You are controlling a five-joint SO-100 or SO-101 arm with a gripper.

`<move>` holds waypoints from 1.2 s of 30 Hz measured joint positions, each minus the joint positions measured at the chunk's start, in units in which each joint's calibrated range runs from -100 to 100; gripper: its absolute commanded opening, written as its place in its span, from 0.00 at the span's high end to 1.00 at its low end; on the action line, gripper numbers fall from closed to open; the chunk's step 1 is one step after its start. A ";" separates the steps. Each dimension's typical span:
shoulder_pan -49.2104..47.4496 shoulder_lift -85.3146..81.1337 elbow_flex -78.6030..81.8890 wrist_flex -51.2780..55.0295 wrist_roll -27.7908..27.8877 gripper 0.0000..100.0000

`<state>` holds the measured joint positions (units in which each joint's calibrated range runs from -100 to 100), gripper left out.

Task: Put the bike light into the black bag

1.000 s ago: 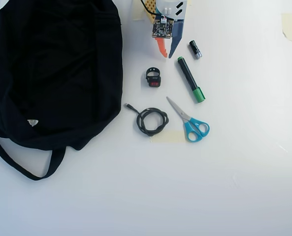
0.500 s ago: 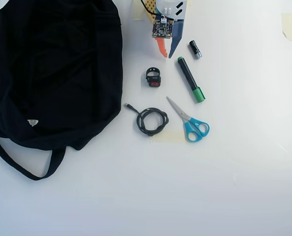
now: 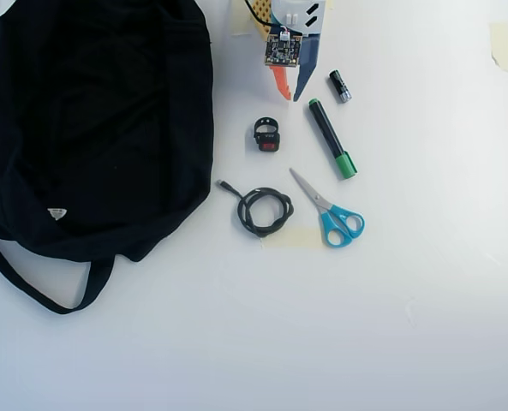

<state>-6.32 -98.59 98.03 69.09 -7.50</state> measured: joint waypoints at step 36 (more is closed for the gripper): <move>0.07 22.33 -29.80 -24.30 0.00 0.98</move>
<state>-6.25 -76.26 68.24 44.78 -7.50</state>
